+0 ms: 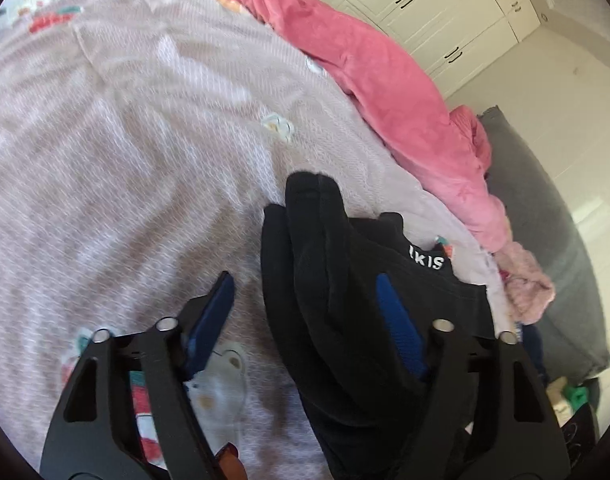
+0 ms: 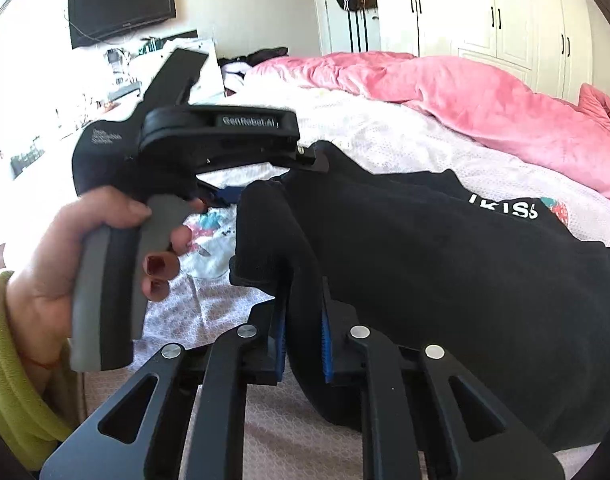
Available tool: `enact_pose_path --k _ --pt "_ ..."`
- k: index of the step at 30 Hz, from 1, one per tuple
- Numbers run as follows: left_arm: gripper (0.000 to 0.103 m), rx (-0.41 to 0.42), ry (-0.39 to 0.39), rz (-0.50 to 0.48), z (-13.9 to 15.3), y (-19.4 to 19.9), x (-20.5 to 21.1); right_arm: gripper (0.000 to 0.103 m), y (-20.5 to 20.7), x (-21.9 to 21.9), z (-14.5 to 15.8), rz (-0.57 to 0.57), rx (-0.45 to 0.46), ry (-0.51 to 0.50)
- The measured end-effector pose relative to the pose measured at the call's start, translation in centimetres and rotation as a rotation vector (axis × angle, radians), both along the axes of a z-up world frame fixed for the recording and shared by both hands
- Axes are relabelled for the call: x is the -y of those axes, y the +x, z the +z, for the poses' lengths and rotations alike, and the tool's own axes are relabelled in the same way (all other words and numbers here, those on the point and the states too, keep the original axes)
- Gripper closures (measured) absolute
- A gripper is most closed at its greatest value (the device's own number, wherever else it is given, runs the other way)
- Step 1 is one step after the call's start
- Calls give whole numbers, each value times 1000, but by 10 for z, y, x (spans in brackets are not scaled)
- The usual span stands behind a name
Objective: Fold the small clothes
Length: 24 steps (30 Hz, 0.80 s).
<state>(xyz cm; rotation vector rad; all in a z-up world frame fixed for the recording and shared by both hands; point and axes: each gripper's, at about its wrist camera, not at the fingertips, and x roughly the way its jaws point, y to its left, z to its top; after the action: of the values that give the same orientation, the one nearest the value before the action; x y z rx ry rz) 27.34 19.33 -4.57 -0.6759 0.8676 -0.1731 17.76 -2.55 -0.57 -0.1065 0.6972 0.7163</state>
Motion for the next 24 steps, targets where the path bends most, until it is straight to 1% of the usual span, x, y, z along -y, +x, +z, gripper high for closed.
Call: enact_pose_path --k 1,2,3,4,5,6,7,10,12,15,18,20,21,24 --pt "51 -8 -19 -9 -4 2 2 91 0 0 0 1 0 1" --pt "53 -16 -44 -20 -7 3 5 91 0 0 0 2 -3 0" --pt "59 -22 -65 -30 -11 4 8 91 0 -1 0 2 -3 -2" --pt "69 -24 -77 -39 -12 5 10 91 1 -1 -1 2 -2 -3" --pt "75 -22 -87 -46 -14 5 12 91 2 -2 -1 3 -3 -4" --pt "84 -19 -92 -47 -15 6 13 91 1 -2 -1 3 -3 -5" --pt "88 -17 -99 -44 -15 6 13 91 1 -2 -1 3 -2 -6" --pt "91 -6 -125 -35 -11 2 12 91 -2 0 2 6 14 -7" --pt "92 15 -111 -43 -1 1 15 92 -3 6 6 2 20 8" --pt "92 53 -82 -74 24 0 29 92 -5 23 17 -17 39 50" --pt "92 88 -64 -98 49 -4 53 93 -3 48 28 -52 40 106" --pt "92 97 -60 -106 61 -3 68 93 -1 68 34 -74 31 149" --pt "92 101 -49 -113 67 -1 78 96 0 77 36 -83 26 171" --pt "92 108 -28 -137 79 2 108 96 1 109 44 -129 22 216"
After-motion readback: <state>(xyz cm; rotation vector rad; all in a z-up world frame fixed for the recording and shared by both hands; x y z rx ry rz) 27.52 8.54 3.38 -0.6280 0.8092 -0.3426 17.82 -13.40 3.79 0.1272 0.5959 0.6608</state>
